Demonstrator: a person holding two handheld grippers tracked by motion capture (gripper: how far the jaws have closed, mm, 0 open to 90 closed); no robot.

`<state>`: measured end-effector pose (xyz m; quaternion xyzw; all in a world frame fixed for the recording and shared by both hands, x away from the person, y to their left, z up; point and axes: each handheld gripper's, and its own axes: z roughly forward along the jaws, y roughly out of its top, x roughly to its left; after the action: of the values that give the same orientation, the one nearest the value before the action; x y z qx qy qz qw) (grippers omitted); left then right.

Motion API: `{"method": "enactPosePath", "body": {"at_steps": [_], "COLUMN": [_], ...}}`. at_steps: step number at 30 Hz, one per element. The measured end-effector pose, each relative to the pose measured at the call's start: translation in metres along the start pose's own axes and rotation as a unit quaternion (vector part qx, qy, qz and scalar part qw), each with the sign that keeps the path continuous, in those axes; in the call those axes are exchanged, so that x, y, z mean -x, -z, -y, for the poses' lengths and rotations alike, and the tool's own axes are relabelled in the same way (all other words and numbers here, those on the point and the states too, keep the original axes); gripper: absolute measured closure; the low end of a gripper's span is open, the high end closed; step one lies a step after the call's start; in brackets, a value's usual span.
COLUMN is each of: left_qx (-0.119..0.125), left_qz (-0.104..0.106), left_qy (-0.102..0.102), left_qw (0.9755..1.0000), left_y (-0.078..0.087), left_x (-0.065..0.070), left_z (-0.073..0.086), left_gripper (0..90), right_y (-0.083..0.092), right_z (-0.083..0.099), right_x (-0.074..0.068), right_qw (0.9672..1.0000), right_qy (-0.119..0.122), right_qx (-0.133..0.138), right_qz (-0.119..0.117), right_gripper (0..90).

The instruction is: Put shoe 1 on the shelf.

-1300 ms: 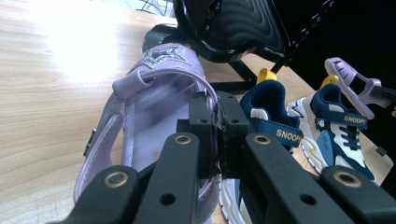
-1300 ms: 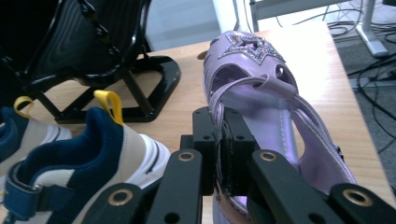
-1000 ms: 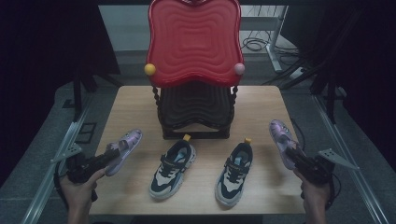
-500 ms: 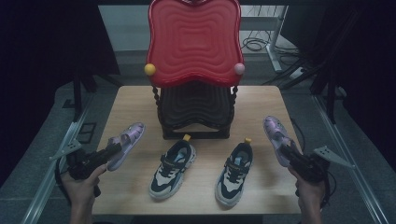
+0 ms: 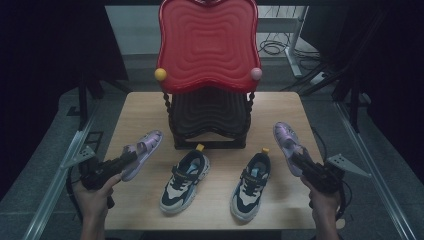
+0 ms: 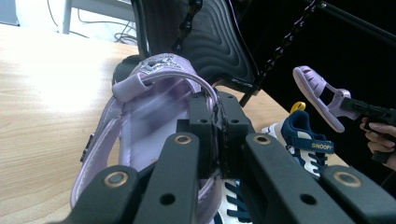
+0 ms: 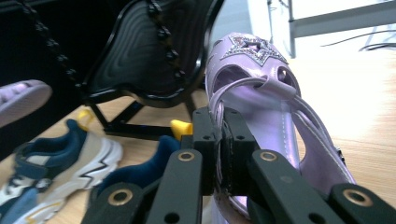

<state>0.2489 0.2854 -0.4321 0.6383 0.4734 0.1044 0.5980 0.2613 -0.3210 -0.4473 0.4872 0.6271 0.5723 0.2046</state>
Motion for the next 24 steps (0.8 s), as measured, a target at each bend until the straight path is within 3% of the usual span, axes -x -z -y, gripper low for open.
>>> {"method": "enactPosePath", "body": {"at_steps": [7, 11, 19, 24], "left_qx": [0.005, 0.008, 0.008, 0.009], "left_qz": [0.022, 0.021, 0.033, 0.045], "left_qy": [-0.004, -0.005, -0.012, -0.019], "left_qw": [0.9998, 0.9997, 0.9993, 0.9988], "left_y": [-0.008, -0.010, -0.017, -0.026], "left_x": [0.007, 0.009, 0.017, 0.023], "left_z": [-0.004, -0.005, -0.009, -0.014], "left_gripper": [86.8, 86.9, 86.9, 86.9], "right_y": [-0.001, -0.002, -0.010, -0.014], "right_z": [-0.006, -0.008, -0.012, -0.014], "right_x": [-0.010, -0.016, -0.028, -0.035], "right_qw": [0.9996, 0.9989, 0.9978, 0.9971], "right_qy": [-0.003, -0.004, 0.006, 0.001], "right_qx": [0.008, 0.013, 0.009, 0.008], "right_qz": [-0.028, -0.044, -0.065, -0.076], "right_gripper": [85.9, 85.9, 85.9, 85.8]}}
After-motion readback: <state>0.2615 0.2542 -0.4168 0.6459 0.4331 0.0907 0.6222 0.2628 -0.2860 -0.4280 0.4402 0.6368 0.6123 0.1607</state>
